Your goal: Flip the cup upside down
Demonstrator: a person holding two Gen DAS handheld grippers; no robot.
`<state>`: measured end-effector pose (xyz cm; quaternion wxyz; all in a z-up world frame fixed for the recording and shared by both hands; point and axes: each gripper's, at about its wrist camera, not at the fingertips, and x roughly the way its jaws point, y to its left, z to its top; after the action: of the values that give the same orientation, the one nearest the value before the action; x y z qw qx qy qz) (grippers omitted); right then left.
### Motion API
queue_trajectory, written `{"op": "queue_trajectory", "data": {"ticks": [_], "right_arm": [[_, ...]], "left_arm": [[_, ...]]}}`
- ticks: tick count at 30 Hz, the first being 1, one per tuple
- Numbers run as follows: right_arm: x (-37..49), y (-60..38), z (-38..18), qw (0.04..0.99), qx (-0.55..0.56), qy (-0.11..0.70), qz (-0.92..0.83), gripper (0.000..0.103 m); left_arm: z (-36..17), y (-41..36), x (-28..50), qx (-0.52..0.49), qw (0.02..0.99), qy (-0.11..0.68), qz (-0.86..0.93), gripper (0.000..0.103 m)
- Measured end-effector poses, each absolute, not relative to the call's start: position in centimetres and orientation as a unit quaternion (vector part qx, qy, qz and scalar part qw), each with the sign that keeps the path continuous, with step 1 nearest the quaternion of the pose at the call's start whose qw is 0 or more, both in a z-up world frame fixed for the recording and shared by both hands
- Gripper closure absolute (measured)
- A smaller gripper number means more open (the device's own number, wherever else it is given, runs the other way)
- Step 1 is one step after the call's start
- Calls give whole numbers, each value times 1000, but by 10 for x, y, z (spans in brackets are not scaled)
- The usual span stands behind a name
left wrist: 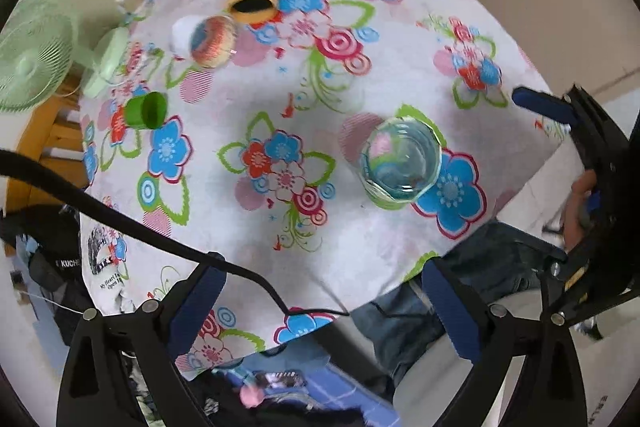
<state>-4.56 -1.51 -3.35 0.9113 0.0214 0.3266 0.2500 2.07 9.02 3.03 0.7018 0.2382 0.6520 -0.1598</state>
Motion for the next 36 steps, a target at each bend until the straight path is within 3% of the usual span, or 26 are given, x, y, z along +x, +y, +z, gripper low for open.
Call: {"op": "queue_trajectory", "data": {"ticks": [13, 28, 36], "right_arm": [[-57, 12, 1, 926, -17, 299, 231, 0], [-70, 36, 28, 943, -44, 278, 178, 0], [-82, 34, 33, 952, -27, 264, 149, 0]], "left_arm": [[42, 133, -2, 192, 789, 568, -132, 4], [32, 166, -23, 63, 851, 487, -184, 3], [31, 186, -39, 33, 894, 408, -185, 1]]}}
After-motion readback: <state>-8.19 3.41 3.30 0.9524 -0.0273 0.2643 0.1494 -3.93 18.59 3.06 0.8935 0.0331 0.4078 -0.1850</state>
